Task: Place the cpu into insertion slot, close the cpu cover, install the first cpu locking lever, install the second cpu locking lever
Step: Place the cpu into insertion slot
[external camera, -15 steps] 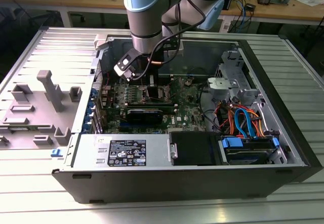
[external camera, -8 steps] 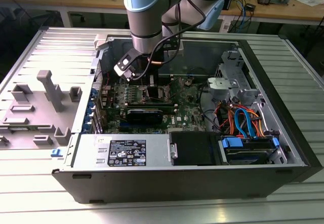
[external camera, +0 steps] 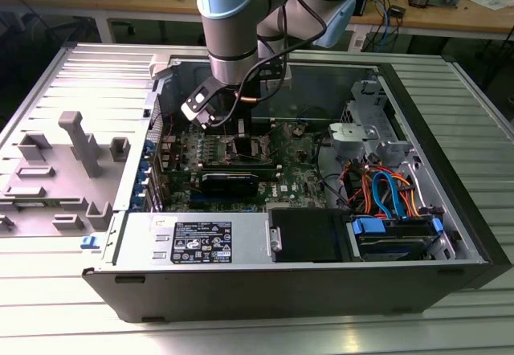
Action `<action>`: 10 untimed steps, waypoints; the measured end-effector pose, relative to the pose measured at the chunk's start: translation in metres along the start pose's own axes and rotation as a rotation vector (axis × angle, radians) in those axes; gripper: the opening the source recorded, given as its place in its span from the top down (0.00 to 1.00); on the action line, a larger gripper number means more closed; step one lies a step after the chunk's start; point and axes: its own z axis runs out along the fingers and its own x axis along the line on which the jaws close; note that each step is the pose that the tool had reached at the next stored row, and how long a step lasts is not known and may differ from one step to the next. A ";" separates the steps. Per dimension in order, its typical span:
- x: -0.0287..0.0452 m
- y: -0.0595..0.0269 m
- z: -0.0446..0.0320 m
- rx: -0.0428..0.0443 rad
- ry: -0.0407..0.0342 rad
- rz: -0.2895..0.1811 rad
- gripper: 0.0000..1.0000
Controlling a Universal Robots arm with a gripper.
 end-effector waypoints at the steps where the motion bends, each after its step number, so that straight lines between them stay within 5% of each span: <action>1: 0.0003 0.0001 0.0003 -0.0004 0.0014 0.000 0.44; 10: 0.0001 0.0032 0.0005 0.0000 -0.0008 0.007 0.39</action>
